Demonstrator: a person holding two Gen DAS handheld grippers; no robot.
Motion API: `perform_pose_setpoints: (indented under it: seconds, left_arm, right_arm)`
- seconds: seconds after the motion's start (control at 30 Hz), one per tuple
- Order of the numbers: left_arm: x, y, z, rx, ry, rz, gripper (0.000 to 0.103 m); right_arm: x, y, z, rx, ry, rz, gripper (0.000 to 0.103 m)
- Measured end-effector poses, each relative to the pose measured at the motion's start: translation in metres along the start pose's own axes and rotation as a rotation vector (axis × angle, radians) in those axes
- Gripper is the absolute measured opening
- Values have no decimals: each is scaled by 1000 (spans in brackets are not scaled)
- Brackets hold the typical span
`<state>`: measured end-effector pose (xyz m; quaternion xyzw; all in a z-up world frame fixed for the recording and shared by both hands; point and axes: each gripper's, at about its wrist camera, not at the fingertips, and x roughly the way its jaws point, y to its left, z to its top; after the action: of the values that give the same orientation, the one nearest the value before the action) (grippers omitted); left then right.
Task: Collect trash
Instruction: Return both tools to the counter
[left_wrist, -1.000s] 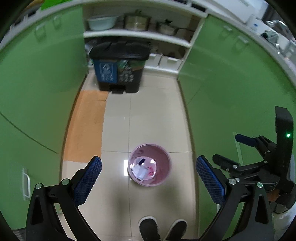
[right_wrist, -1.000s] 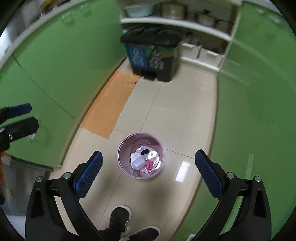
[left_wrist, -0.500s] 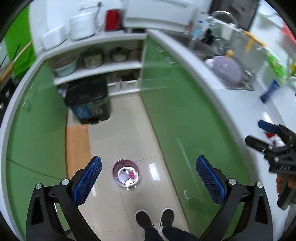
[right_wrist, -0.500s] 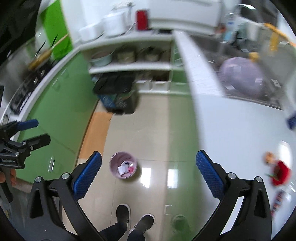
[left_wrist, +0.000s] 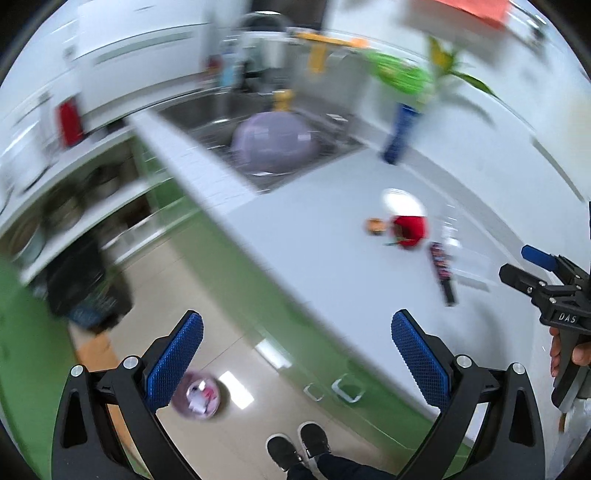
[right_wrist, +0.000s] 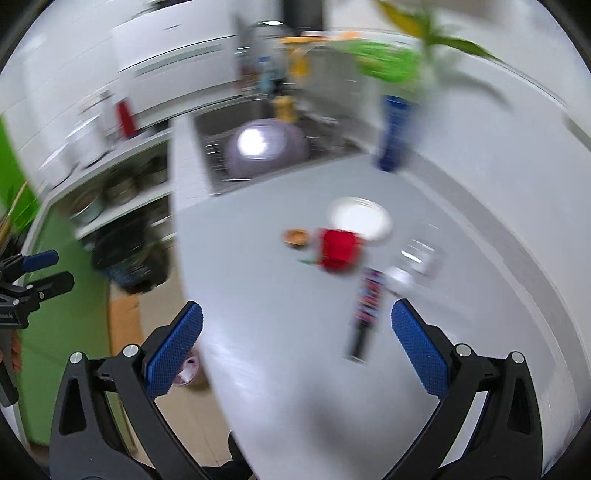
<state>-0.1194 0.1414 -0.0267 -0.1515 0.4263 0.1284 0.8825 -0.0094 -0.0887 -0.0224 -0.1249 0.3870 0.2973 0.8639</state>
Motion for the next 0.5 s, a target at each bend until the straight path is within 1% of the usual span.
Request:
perform_pose_setpoints:
  seconds: [0.1, 0.13, 0.27, 0.37, 0.5]
  left_arm:
    - [16, -32, 16, 88, 17, -59, 98]
    - [22, -45, 21, 121, 22, -78, 98]
    - [41, -78, 37, 202, 41, -129, 98]
    - [54, -98, 42, 235, 60, -156, 98]
    - [76, -123, 44, 258, 95, -178, 98]
  right_arm:
    - [-12, -37, -13, 84, 0, -70, 100]
    - [-15, -45, -16, 108, 0, -90, 100]
    - [-27, -71, -30, 172, -3, -146, 100]
    - [-28, -85, -36, 207, 3, -176, 100]
    - [-27, -100, -42, 232, 10, -183, 100]
